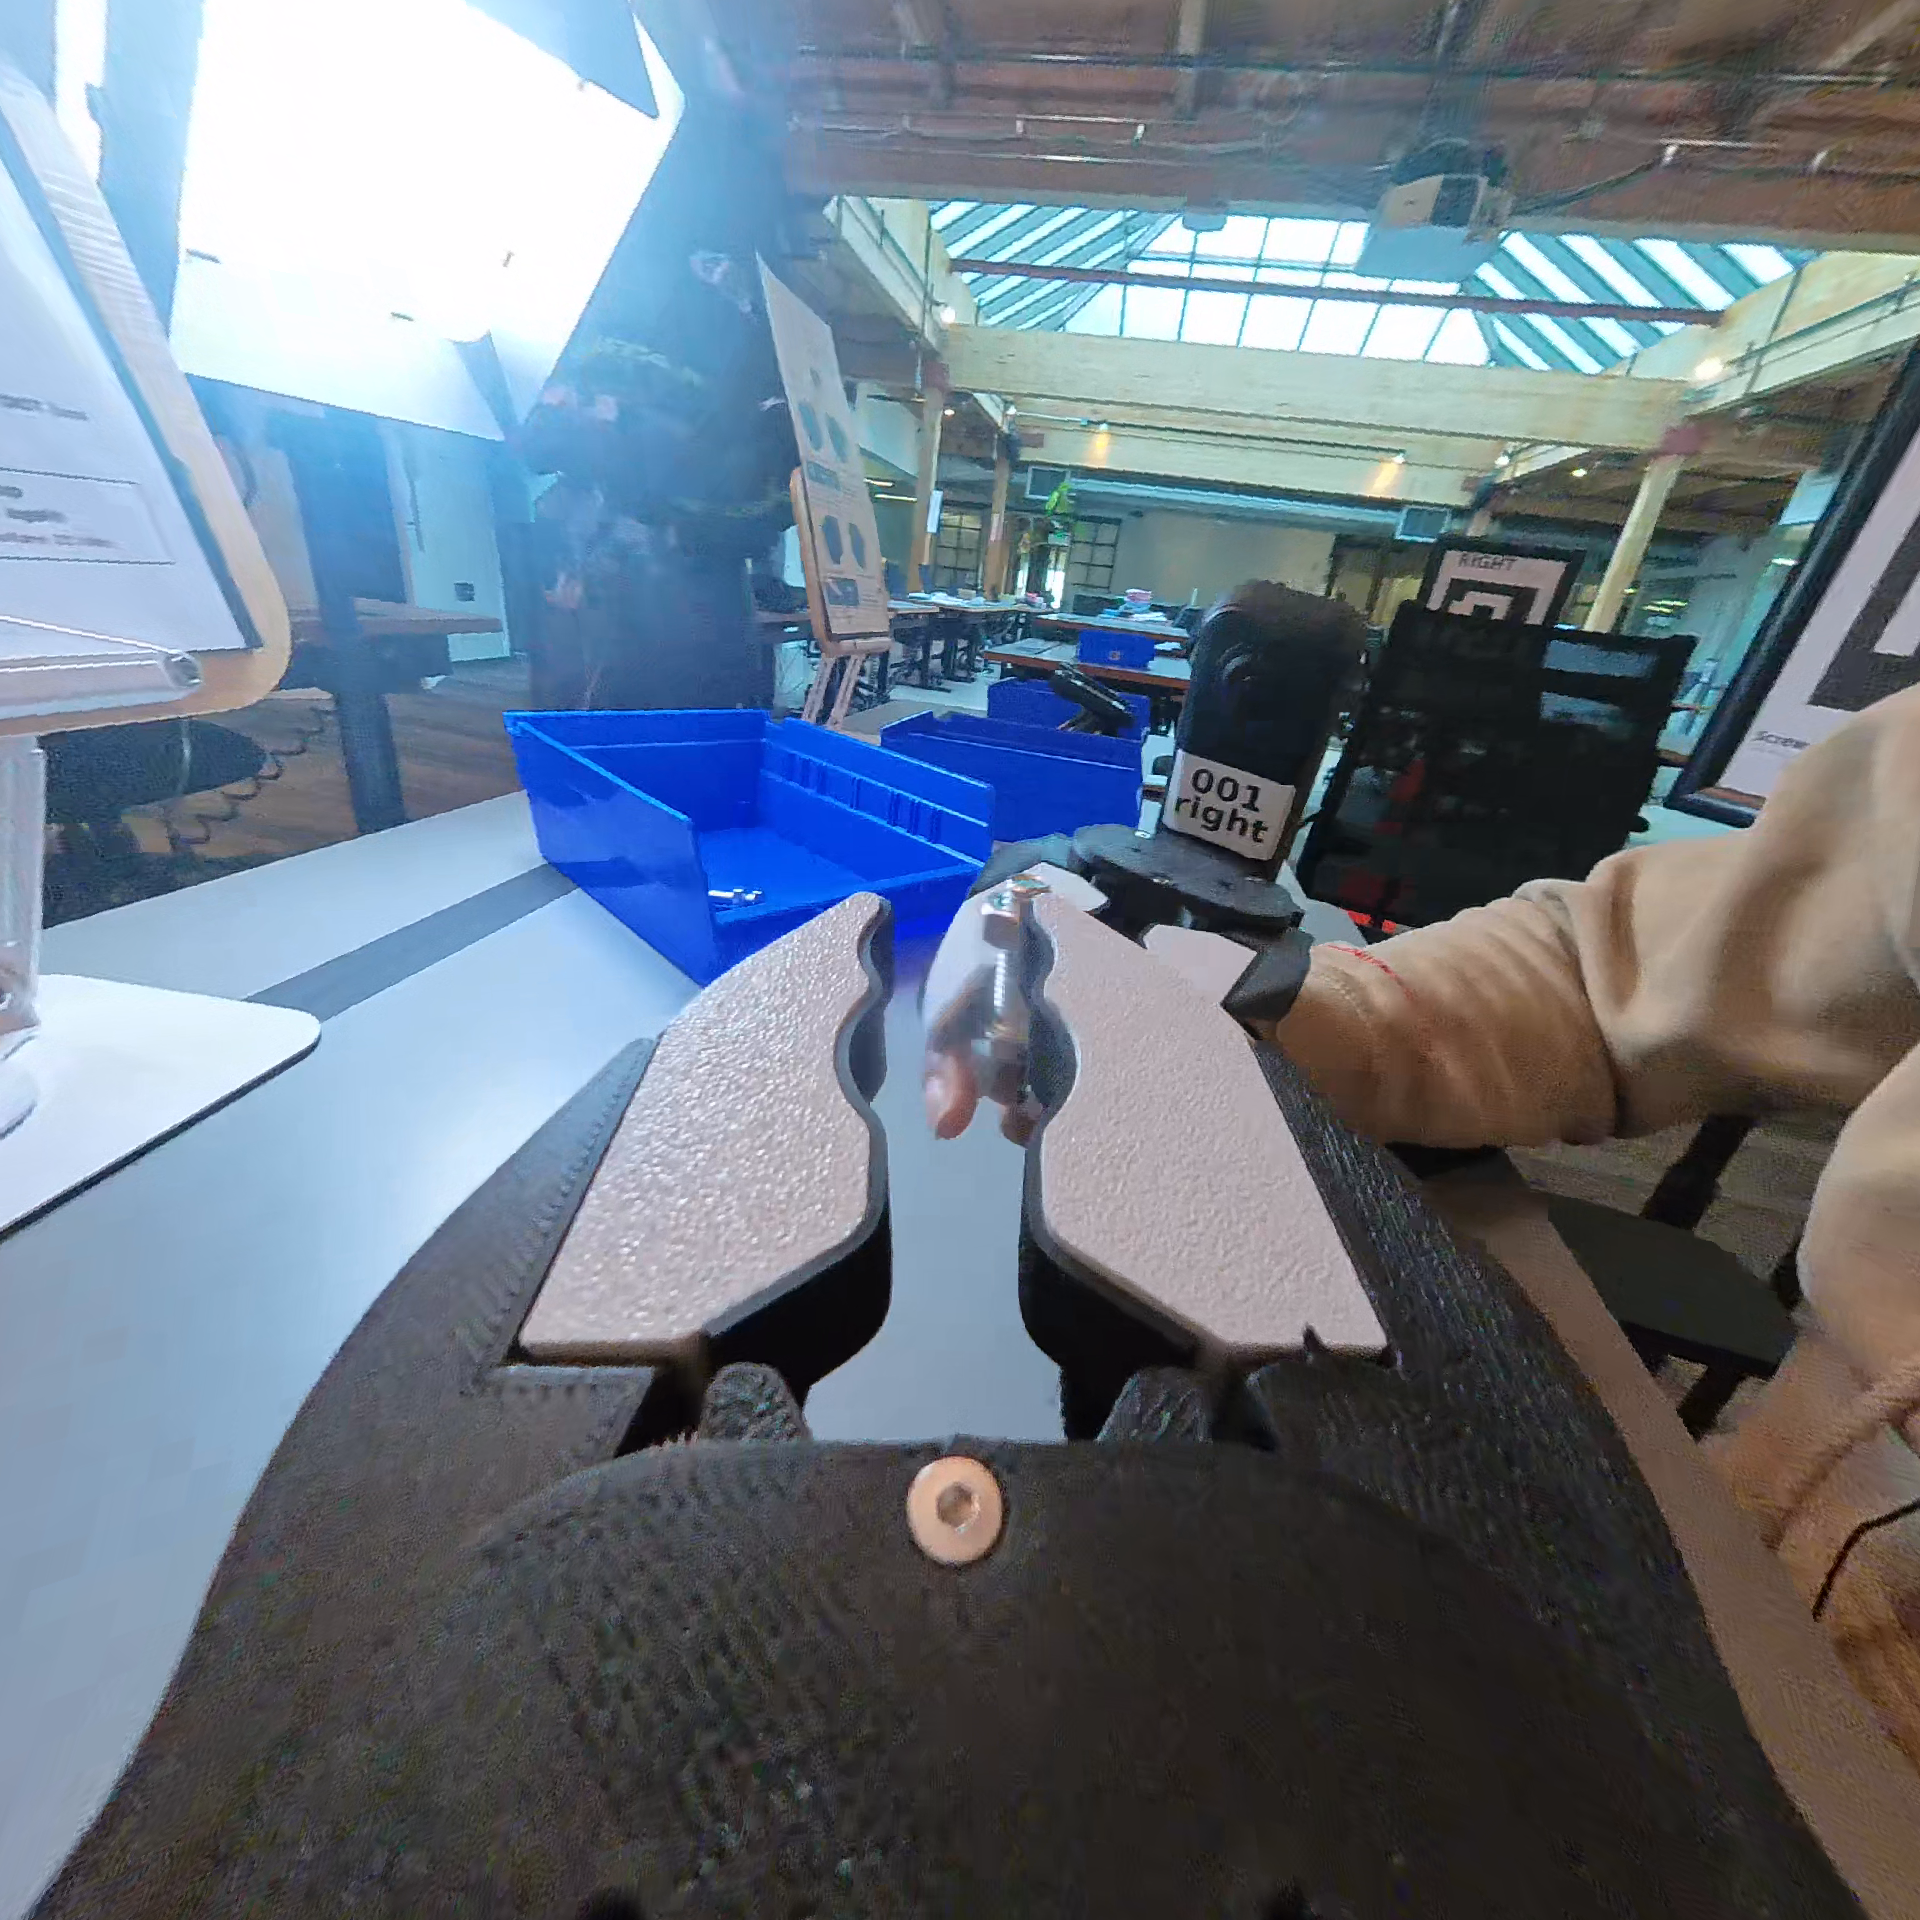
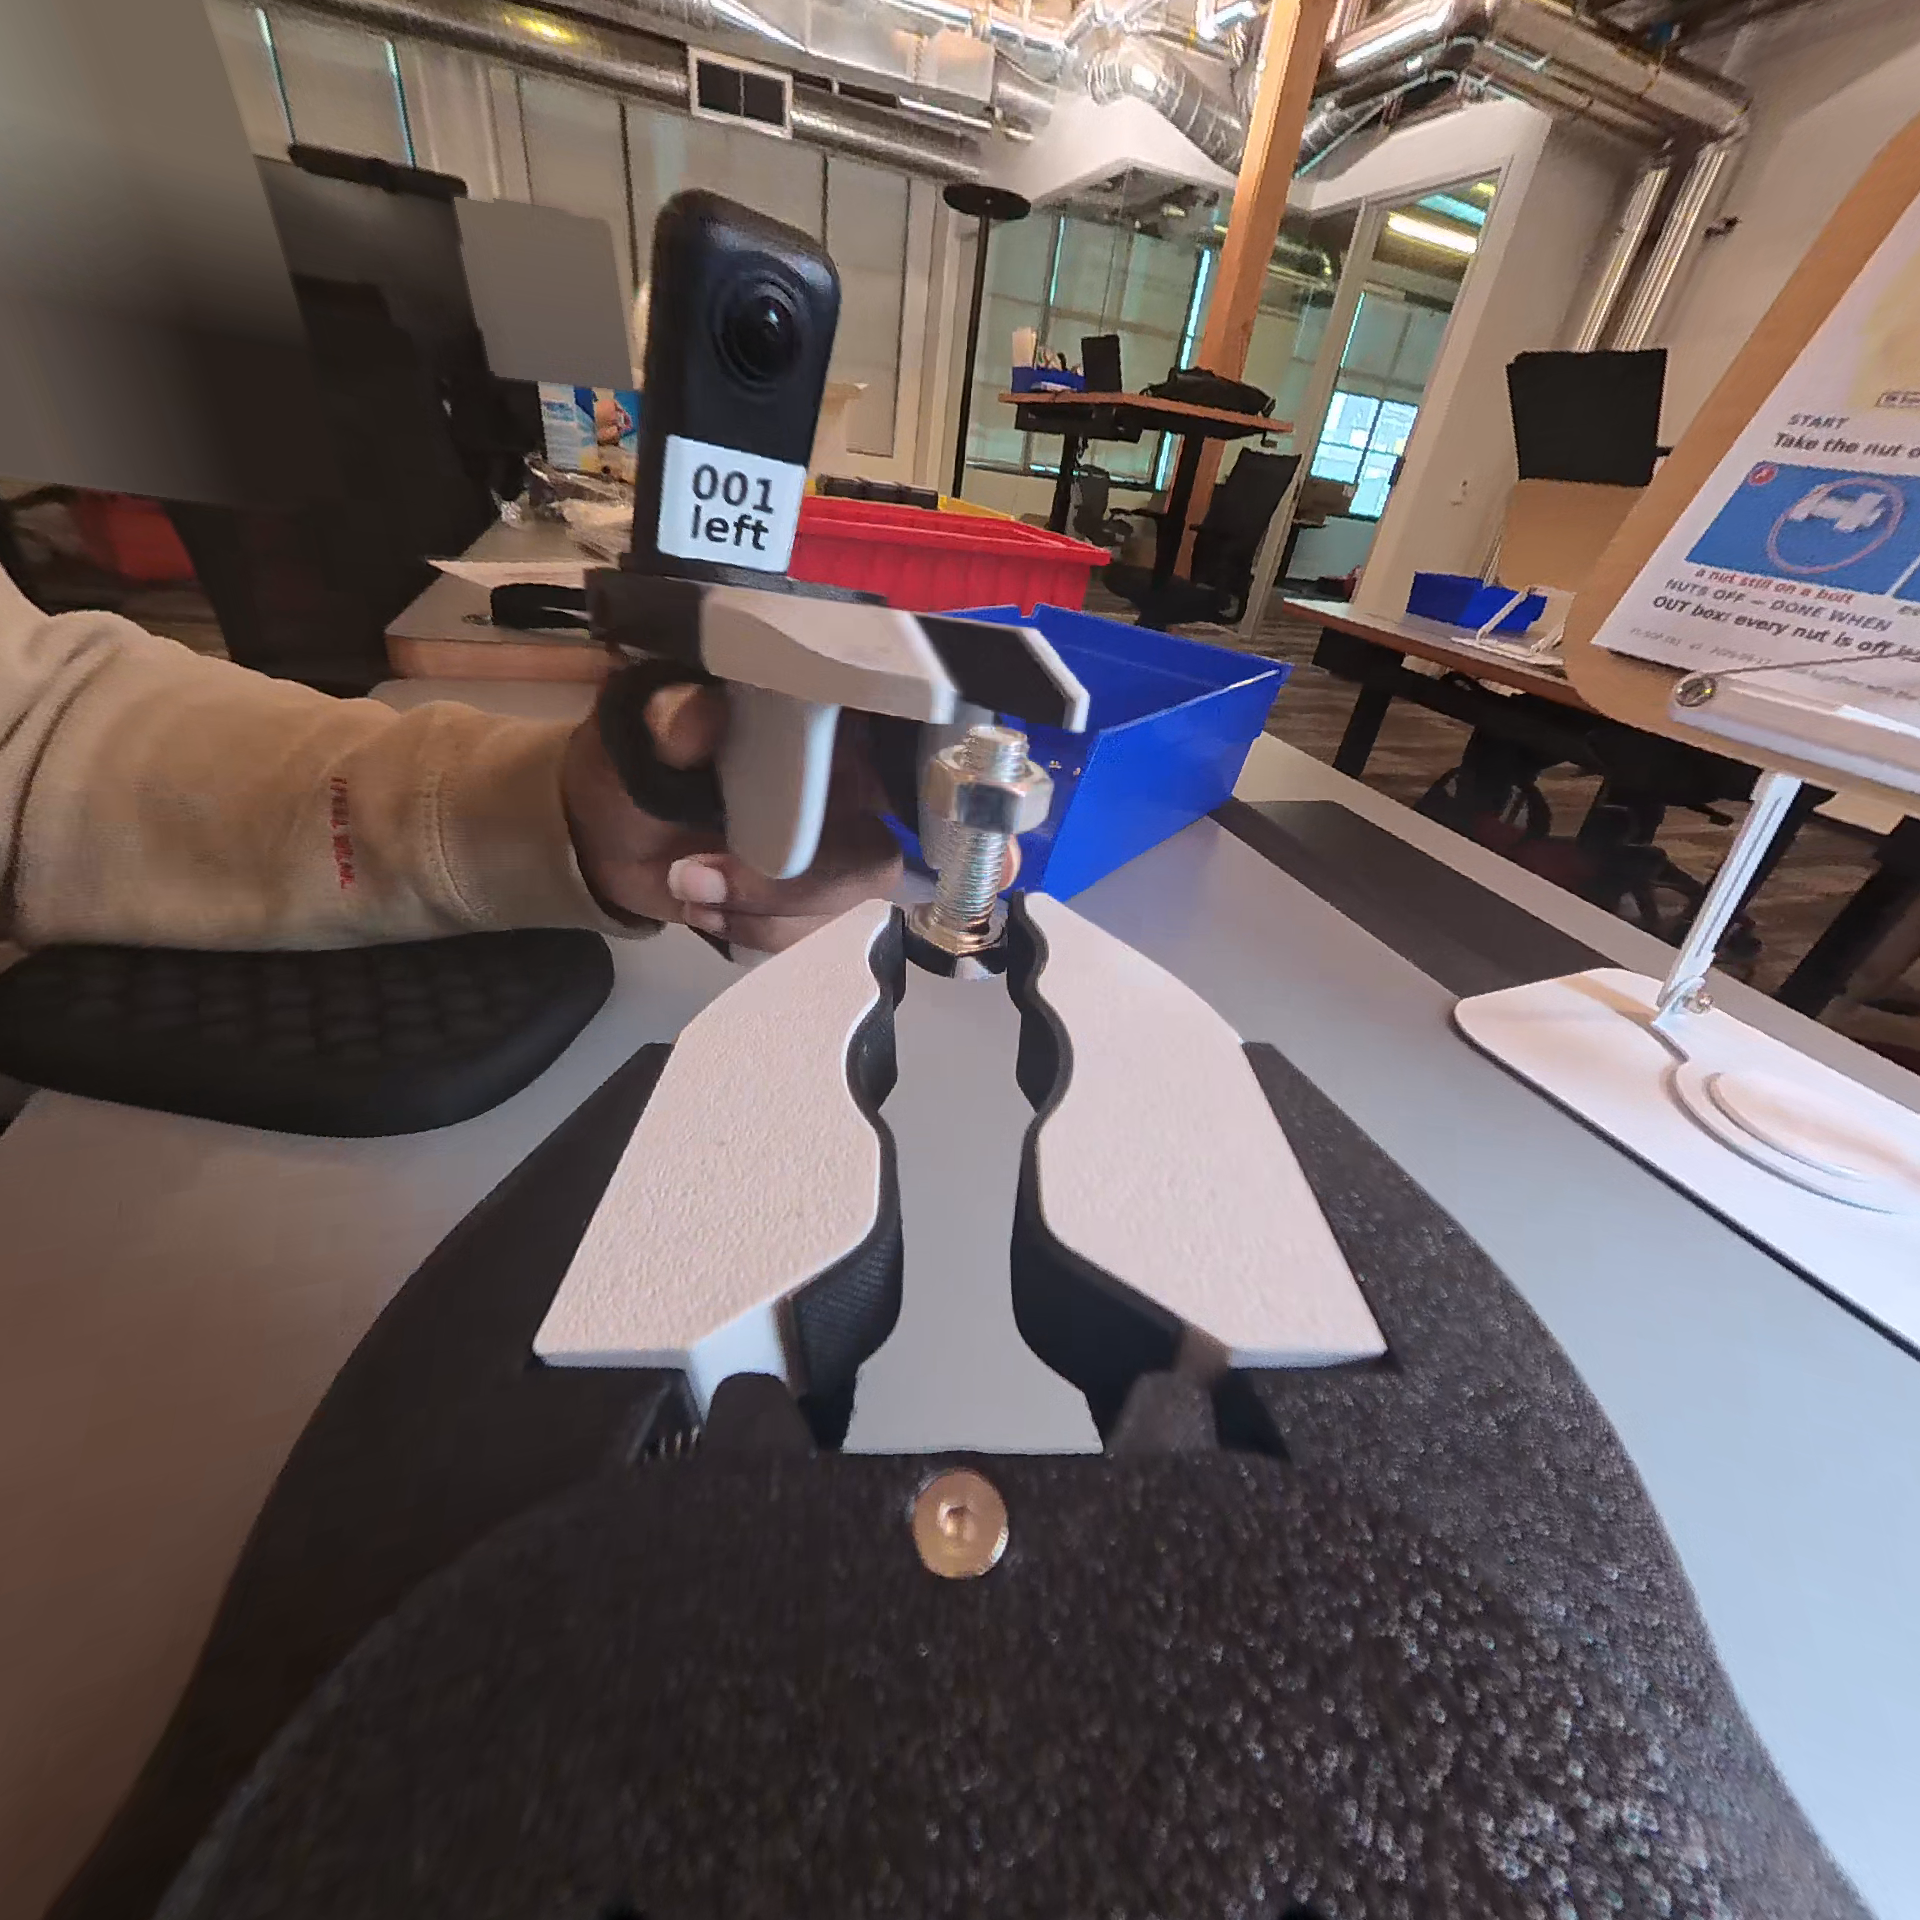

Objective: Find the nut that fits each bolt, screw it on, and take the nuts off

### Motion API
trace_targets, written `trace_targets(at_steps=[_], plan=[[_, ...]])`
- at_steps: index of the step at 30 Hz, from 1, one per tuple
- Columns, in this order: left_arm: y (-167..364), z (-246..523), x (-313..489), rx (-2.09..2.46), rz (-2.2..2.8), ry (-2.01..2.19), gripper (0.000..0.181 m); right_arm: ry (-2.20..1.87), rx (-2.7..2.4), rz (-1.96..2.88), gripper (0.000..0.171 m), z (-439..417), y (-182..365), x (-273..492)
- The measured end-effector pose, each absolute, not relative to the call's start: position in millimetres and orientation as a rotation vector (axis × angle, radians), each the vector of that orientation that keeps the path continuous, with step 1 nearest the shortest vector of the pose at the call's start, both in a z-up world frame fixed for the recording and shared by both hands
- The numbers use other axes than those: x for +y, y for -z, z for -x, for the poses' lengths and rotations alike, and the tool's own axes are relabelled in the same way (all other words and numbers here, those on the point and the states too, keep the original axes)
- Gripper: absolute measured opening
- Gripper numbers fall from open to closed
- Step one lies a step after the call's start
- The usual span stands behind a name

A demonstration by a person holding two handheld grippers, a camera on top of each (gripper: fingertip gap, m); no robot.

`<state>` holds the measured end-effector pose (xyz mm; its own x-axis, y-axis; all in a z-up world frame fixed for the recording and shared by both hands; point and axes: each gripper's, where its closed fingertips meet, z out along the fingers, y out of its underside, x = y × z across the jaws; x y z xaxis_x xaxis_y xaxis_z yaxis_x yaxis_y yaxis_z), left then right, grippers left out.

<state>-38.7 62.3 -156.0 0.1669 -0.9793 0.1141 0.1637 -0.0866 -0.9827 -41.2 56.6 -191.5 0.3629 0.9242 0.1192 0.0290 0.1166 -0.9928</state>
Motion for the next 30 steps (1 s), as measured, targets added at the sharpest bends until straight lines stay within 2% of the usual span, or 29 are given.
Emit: trace_targets(at_steps=[5, 6, 7, 13, 15, 17, 20, 25, 28, 29, 30], plan=[[161.7, 31.5, 60.7, 0.942, 1.277, 1.167, 0.028, -0.861, -0.979, 1.276, 0.019, 42.2, 189.9, 56.0], [160.9, 37.4, 71.3, 0.877, 1.308, 1.145, 0.011, -0.878, -0.973, 1.262, 0.019, 40.9, 187.1, 55.0], [161.0, 43.9, 81.8, 0.824, 1.330, 1.123, 0.008, -0.878, -0.966, 1.260, 0.019, 39.9, 185.4, 55.2], [153.2, 36.2, 63.7, 0.881, 1.270, 1.217, 0.028, -0.869, -0.973, 1.289, 0.019, 42.0, 191.5, 57.5], [160.3, 31.2, 63.8, 0.912, 1.296, 1.161, 0.028, -0.872, -0.979, 1.284, 0.019, 43.2, 191.0, 55.6], [162.6, 39.6, 78.4, 0.845, 1.341, 1.124, 0.012, -0.886, -0.976, 1.256, 0.019, 43.3, 186.6, 51.9], [157.4, 50.3, 88.4, 0.781, 1.356, 1.175, 0.019, -0.880, -0.962, 1.254, 0.019, 41.3, 182.1, 52.8], [154.9, 30.9, 58.0, 0.914, 1.281, 1.197, 0.030, -0.866, -0.951, 1.308, 0.019, 40.7, 191.7, 60.5], [162.9, 30.0, 64.0, 0.912, 1.321, 1.162, 0.030, -0.867, -0.942, 1.297, 0.019, 40.6, 188.6, 59.1], [164.1, 35.4, 73.7, 0.863, 1.360, 1.148, 0.016, -0.879, -0.938, 1.279, 0.019, 39.3, 185.5, 57.7], [166.5, 40.9, 83.0, 0.832, 1.388, 1.120, 0.017, -0.882, -0.927, 1.274, 0.019, 38.0, 182.7, 57.8]])
